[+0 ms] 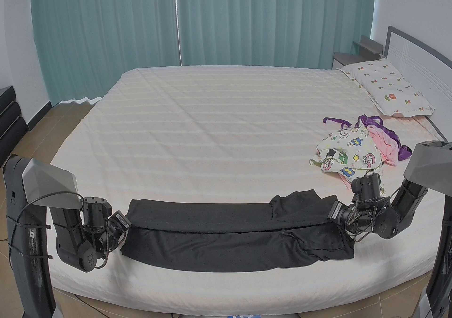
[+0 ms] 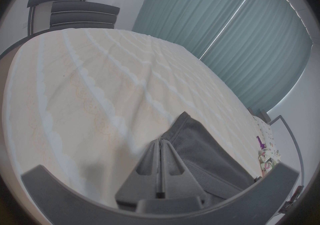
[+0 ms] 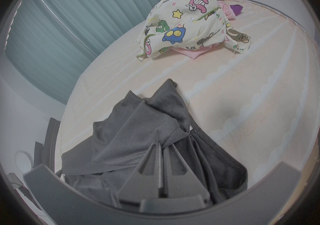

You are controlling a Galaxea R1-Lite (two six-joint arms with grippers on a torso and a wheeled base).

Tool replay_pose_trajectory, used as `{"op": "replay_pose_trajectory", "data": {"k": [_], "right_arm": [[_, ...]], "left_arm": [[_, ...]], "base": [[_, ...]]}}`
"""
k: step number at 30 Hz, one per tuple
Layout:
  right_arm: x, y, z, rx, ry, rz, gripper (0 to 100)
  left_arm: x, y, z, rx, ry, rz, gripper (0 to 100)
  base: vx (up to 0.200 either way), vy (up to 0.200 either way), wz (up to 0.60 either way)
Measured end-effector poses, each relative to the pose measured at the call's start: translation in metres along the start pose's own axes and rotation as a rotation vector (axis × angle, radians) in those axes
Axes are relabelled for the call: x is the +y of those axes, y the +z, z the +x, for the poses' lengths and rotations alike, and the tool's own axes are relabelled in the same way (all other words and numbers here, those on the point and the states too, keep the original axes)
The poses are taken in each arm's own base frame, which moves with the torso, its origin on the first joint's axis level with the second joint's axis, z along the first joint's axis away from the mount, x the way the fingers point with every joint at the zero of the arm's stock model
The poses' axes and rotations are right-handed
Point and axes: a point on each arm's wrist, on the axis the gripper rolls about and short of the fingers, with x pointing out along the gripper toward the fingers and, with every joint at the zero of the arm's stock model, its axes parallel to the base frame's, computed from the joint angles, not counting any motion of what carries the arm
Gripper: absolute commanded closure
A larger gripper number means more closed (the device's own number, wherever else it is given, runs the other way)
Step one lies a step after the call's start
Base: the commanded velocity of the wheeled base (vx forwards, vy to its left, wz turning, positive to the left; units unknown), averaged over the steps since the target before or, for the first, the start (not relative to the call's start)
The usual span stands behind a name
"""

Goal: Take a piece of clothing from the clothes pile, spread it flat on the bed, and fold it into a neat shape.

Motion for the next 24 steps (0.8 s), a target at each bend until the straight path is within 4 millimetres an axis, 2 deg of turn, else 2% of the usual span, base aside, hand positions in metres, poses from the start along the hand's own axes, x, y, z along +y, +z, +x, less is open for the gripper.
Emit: {"op": "replay_pose_trajectory", "data": {"k": [8, 9, 17, 24], "right_arm": [[-0.003, -0.004, 0.001, 0.016, -0.012, -0.017, 100], [-0.003, -0.004, 0.001, 0.017, -0.012, -0.018, 0], [-0.001, -0.002, -0.001, -0.002, -0.006, -0.023, 0], [0.002, 0.012, -0.017, -0.049, 0.021, -0.008, 0]], "left_arm": [[0.003, -0.007, 0.001, 0.022, 0.013, 0.014, 100], [0.003, -0.007, 0.001, 0.024, 0.013, 0.015, 0], [0.003, -0.007, -0.005, 0.011, 0.035, 0.036, 0], [-0.007, 0.019, -0.019, -0.079, 0.020, 0.087, 0]], "base": [[0.000, 0.000, 0.00], [0.000, 0.000, 0.00], [0.000, 0.000, 0.00], [0.000, 0.000, 0.00]]}}
